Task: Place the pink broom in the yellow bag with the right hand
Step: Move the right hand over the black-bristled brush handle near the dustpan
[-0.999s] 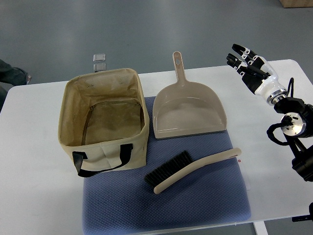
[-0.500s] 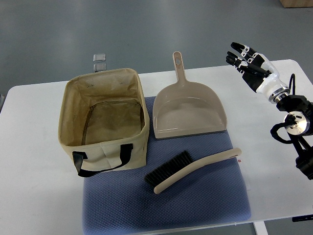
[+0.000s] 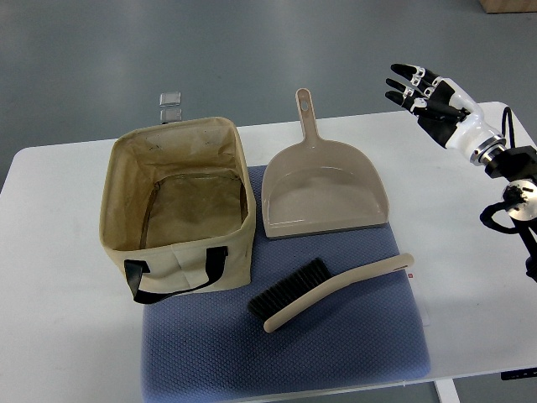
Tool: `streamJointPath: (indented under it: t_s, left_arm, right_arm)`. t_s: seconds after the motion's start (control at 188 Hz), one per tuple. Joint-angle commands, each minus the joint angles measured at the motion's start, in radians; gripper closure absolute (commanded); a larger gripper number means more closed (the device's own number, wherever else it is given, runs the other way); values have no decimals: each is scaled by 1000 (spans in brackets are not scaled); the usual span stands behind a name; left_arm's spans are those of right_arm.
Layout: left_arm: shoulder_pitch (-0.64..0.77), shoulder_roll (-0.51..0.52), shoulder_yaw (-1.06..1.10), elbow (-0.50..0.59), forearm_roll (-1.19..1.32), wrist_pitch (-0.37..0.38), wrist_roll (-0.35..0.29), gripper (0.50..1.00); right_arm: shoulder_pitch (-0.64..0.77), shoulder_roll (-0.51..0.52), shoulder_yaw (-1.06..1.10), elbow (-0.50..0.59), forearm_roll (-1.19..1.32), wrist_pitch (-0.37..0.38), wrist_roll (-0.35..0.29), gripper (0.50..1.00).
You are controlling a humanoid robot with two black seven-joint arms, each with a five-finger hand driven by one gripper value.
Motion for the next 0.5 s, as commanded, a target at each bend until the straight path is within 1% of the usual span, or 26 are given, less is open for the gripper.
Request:
streamJointPath:
  t_s: [0.0,0.09,0.144,0.239,0.324,0.388,0.494]
  left_arm:
    - [0,0,0,0,0,0,0,500]
    - [-1,0,0,0,0,0,0,500]
    - [0,0,0,0,0,0,0,500]
    - [0,0,0,0,0,0,0,500]
    - [-1,0,0,0,0,0,0,500]
    - [0,0,0,0,0,0,0,500]
    - [0,0,0,0,1,0,0,500]
  right_arm:
    - [39,-73,-117,0,5,6,33,574]
    - [79,-145,-252,5,2,20,95,574]
    - [98,-179,-316,12,-4,28,115,574]
    - [137,-237,-456,66,-55,34,152,574]
    - [154,-278,-540,135,-182,34,194,576]
    - [154,-298,-560,175,-294,32,225,576]
    - [156,-309,-585,235,-448,29,247,576]
